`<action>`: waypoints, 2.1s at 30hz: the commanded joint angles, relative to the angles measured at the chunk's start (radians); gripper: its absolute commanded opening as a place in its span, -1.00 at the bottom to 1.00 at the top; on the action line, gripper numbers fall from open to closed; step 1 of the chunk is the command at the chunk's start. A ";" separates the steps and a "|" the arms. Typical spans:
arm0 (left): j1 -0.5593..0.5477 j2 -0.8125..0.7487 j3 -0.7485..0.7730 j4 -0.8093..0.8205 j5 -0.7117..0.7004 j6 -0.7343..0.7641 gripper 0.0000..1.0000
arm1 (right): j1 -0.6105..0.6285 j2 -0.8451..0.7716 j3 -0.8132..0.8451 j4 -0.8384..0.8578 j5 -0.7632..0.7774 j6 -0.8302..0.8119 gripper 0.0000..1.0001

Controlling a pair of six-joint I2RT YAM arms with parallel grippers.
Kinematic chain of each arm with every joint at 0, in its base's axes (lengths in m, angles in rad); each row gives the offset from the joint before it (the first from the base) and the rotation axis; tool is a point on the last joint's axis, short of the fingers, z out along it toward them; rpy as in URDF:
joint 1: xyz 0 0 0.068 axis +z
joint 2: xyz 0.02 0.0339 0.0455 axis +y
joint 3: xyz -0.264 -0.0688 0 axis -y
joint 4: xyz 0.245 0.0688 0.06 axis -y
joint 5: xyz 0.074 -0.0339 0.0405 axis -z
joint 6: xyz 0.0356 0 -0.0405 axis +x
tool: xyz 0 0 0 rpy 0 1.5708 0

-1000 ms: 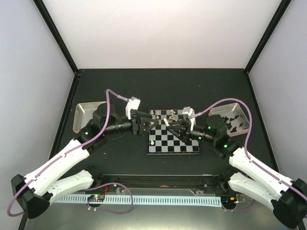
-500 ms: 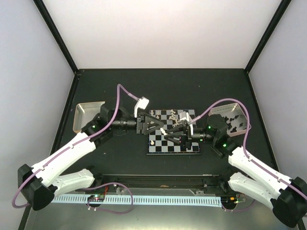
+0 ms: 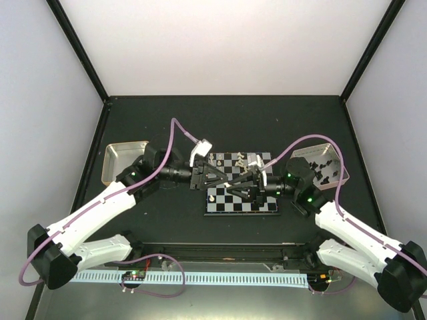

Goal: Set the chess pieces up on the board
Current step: Place the chess piece on the chessboard.

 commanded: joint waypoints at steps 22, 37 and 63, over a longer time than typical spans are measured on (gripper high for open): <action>-0.005 0.005 0.069 -0.303 -0.531 0.238 -0.97 | 0.006 -0.001 -0.009 -0.148 0.293 -0.001 0.47; -0.060 0.249 -0.099 -0.081 -0.867 0.212 -0.97 | 0.006 -0.069 -0.152 -0.166 0.901 0.253 0.50; -0.104 0.479 -0.171 0.130 -0.986 0.191 -0.95 | 0.005 -0.064 -0.190 -0.172 0.913 0.316 0.50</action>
